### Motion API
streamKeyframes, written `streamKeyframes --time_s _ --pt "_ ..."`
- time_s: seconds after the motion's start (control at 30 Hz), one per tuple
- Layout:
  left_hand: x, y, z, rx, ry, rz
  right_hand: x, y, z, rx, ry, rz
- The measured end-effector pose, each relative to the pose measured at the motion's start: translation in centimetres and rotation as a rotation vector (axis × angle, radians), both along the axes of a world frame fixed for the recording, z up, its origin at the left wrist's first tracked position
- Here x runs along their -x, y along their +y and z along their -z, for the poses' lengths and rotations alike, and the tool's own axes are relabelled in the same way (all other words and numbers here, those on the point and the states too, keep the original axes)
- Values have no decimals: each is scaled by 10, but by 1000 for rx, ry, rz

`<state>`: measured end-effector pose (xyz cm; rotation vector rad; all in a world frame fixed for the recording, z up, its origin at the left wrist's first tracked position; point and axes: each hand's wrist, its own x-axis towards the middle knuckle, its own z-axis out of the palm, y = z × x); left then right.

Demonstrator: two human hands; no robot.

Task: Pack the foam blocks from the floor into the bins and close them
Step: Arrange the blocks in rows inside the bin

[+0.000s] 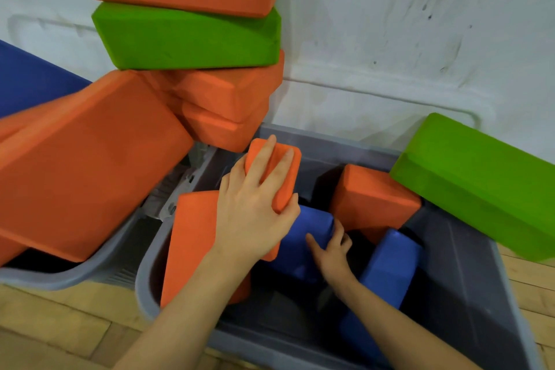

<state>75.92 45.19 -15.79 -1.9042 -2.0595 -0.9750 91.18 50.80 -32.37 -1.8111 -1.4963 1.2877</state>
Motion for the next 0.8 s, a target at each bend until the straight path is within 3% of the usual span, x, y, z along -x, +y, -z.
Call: streamKeyframes --time_s 0.13,0.27,0.4,0.53,0.67,0.8 --pt "-3 3 -2 28 17 17 -6 -1 4 -9 185 -8" --pt "-9 3 -11 31 78 24 -6 -5 -9 -64 189 9" --pt "-9 3 -31 20 76 15 -4 -9 -47 -237 60 25" --pt "-9 1 -47 44 61 -13 0 -14 -94 -370 -340 -69" --pt "-8 0 -47 96 -63 -25 -9 -15 -120 -363 -445 -34" --pt "-16 4 -18 313 -184 -101 -16 -16 -116 -261 -542 -87"
